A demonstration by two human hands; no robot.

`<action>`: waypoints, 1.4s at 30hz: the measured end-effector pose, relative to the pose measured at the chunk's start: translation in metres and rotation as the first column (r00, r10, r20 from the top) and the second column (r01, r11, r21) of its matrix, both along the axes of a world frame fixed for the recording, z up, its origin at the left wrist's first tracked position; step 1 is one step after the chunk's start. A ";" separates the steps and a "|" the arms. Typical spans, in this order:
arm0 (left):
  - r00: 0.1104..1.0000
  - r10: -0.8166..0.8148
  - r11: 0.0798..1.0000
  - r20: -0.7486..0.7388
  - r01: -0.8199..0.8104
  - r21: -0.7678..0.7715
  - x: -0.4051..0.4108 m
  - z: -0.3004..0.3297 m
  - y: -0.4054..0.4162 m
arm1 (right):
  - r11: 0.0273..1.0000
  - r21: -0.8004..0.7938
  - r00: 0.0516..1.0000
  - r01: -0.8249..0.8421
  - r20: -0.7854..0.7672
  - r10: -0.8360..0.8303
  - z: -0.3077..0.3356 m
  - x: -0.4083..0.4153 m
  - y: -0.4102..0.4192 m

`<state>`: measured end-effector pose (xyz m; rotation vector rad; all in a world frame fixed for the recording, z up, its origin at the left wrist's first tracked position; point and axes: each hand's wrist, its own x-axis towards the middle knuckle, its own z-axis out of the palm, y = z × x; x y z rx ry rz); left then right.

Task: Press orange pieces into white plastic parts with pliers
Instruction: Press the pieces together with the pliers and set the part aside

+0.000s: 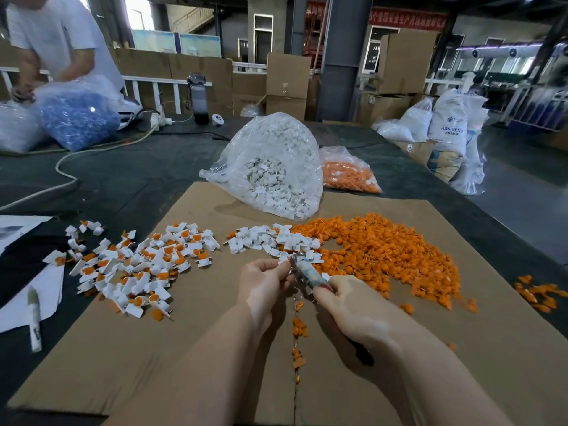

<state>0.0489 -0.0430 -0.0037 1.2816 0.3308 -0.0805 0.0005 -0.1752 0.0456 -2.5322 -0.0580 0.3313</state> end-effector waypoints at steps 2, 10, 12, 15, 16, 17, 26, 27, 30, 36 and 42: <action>1.000 -0.002 1.000 0.002 0.002 0.018 0.000 0.000 0.000 | 1.000 -0.019 1.000 0.008 0.009 -0.008 -0.003 0.001 0.001; 1.000 -0.008 0.999 0.007 0.007 0.039 -0.002 0.000 0.000 | 0.998 0.004 0.997 0.056 0.054 -0.056 -0.017 0.002 0.002; 1.000 -0.013 0.999 0.002 0.013 0.034 -0.002 0.001 0.001 | 0.998 0.005 0.995 0.065 0.073 -0.066 -0.020 0.001 0.002; 1.000 -0.001 1.000 0.010 0.001 0.023 -0.002 0.002 0.002 | 0.998 0.011 0.992 0.067 0.105 -0.068 -0.023 0.001 0.000; 1.000 0.010 1.000 0.014 -0.010 0.015 -0.002 0.002 0.002 | 0.996 0.031 0.989 0.083 0.118 -0.086 -0.023 0.002 -0.003; 1.000 0.020 1.000 0.021 -0.020 0.001 -0.003 0.001 0.002 | 0.991 0.064 0.984 0.115 0.128 -0.123 -0.024 0.002 -0.005; 0.953 -0.132 0.873 0.272 -0.018 0.488 -0.010 -0.011 0.000 | 0.793 -0.389 0.822 0.469 0.520 -0.231 -0.044 0.019 -0.044; 0.947 -0.149 0.843 0.283 -0.028 0.537 -0.010 -0.011 0.001 | 0.771 -0.423 0.824 0.477 0.519 -0.226 -0.046 0.021 -0.047; 0.944 -0.174 0.797 0.280 -0.032 0.604 -0.010 -0.011 0.001 | 0.704 -0.517 0.841 0.487 0.497 -0.216 -0.051 0.023 -0.052; 0.935 -0.236 0.749 0.264 0.002 0.663 -0.010 -0.014 0.001 | 0.894 -0.315 0.757 0.320 0.652 -0.041 -0.051 0.020 -0.029; 0.927 -0.276 0.771 0.255 0.055 0.634 -0.013 -0.010 0.005 | 0.998 0.023 0.712 -0.062 0.701 0.028 -0.056 0.014 0.010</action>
